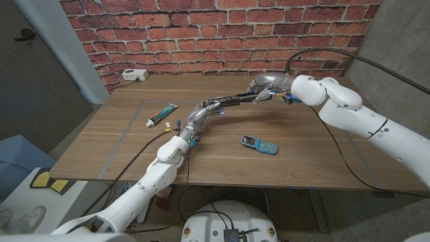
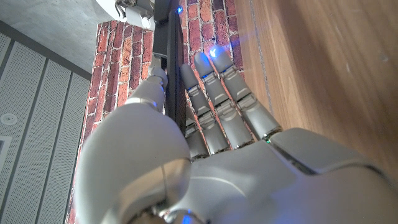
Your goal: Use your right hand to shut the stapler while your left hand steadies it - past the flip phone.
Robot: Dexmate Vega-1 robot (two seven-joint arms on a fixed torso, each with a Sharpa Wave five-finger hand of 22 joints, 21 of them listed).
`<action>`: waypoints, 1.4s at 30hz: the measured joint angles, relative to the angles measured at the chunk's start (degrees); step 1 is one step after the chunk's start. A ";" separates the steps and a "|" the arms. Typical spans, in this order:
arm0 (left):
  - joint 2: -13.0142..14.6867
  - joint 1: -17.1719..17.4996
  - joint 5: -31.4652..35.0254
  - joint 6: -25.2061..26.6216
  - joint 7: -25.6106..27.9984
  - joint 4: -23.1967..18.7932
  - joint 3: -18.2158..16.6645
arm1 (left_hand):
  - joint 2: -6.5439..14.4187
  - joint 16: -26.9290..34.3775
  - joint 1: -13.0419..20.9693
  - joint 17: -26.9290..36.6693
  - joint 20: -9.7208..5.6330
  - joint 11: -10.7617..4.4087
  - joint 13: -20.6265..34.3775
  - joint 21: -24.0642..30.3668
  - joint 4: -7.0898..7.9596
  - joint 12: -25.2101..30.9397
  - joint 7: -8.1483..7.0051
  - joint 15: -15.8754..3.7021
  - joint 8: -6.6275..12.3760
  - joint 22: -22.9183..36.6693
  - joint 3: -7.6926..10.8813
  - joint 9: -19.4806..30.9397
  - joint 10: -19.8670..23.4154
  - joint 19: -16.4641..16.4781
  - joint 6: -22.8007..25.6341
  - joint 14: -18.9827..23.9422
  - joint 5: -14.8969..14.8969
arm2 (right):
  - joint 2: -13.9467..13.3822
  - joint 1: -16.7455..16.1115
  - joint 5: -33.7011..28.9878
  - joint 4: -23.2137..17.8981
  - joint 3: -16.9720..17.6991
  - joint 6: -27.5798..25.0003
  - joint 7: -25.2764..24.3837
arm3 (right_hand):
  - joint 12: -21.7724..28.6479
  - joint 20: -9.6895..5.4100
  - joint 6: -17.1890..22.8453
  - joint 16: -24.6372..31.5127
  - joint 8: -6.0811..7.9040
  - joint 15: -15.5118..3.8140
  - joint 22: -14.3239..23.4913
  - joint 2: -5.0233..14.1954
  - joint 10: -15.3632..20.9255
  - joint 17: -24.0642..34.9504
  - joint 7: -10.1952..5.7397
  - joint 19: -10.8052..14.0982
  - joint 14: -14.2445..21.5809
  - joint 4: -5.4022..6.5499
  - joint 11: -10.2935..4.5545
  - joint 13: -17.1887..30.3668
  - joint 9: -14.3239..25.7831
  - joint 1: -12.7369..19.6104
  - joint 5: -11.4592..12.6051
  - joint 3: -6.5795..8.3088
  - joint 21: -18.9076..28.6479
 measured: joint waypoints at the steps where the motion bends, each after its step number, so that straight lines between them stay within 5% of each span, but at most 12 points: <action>1: -0.05 -0.01 -0.20 0.10 -0.18 0.02 -0.03 | 0.00 0.00 0.00 0.04 0.25 0.00 0.02 0.05 0.00 0.00 0.00 0.00 0.00 0.00 0.00 0.15 0.00 -0.25 0.00 0.00 0.00 | 0.00 -0.01 0.00 0.00 0.00 0.00 0.00 | 0.00 0.00 0.00 0.00 -0.04 0.00 -0.01 0.00 0.00 -0.03 0.00 0.00 0.00 -0.23 0.00 0.00 0.00 0.00 -0.02 0.23 0.00; 32: -1.34 -0.29 -2.83 1.38 -2.74 0.72 -0.17 | -0.64 0.90 0.64 2.03 0.80 0.41 2.17 2.93 -0.17 -0.04 0.01 0.06 0.84 0.78 0.28 3.76 0.41 -2.05 -0.02 0.24 -0.78 | -0.75 -1.42 2.21 0.02 1.44 0.77 -1.52 | -0.68 -0.05 -1.56 -1.86 0.00 -0.48 -0.17 -0.23 -1.00 -0.43 -1.54 -0.44 -0.48 -0.52 -1.14 0.95 -0.36 -0.23 0.30 0.52 -0.09; 38: -1.78 -0.48 -3.18 1.38 -3.14 1.42 -0.25 | -0.70 0.90 0.70 2.15 0.81 0.21 2.65 3.44 -0.17 -0.15 0.02 -0.03 0.86 1.05 0.29 4.42 0.20 -2.46 -0.03 0.15 -0.93 | -0.92 -1.56 2.66 0.02 1.71 0.93 -2.02 | -3.30 0.06 -3.49 -3.83 -0.52 -1.50 -0.26 -0.10 -1.90 -2.87 -3.43 -1.36 -1.49 0.05 -3.51 -0.35 -0.12 -1.30 0.30 -0.05 -1.35; 42: -2.03 -0.57 -3.34 1.35 -3.20 1.75 -0.30 | -0.70 0.90 0.70 2.39 0.81 0.21 2.75 3.59 -0.16 -0.15 0.11 -0.03 0.95 1.05 0.29 4.62 0.19 -2.46 -0.12 0.15 -0.93 | -1.09 -1.56 2.72 0.15 1.75 1.14 -2.17 | -7.63 0.04 -11.23 -6.18 -0.94 -4.32 -0.46 0.30 -5.04 -7.33 -3.66 -2.97 -3.26 0.45 -5.27 -2.02 -0.65 -3.81 0.59 -0.42 -3.64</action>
